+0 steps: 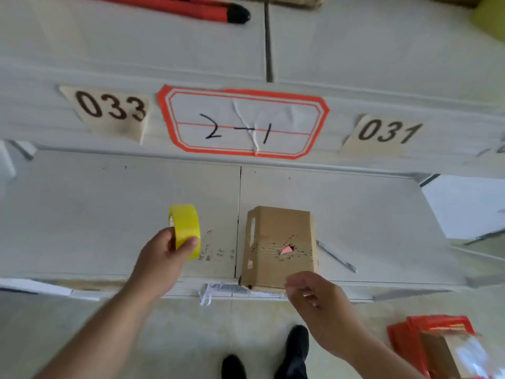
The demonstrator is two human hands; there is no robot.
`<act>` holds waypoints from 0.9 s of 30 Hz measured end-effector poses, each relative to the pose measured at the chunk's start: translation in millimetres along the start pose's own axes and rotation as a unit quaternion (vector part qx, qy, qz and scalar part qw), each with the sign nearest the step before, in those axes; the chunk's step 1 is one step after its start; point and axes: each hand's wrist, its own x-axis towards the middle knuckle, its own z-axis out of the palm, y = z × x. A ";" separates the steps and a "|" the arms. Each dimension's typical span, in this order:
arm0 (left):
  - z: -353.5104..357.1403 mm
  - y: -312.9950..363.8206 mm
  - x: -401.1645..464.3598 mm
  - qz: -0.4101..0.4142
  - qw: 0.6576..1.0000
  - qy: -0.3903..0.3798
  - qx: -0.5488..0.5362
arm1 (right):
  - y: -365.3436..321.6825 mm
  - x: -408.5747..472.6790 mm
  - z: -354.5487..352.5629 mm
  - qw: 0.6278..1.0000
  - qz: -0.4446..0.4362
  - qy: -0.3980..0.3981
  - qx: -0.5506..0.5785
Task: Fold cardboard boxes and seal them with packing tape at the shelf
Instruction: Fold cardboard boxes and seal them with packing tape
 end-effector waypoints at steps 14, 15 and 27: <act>14.0 100.6 -119.0 0.166 0.978 -0.118 0.052 | -54.3 -36.3 -25.6 0.964 -0.248 -0.087 0.042; 14.8 107.1 -119.0 0.194 0.967 -0.138 0.089 | -53.8 -36.7 -33.6 0.963 -0.247 -0.101 0.038; 45.7 142.1 -128.2 0.065 0.987 -0.147 0.009 | -30.7 -43.4 -110.5 0.933 -0.252 -0.257 -0.017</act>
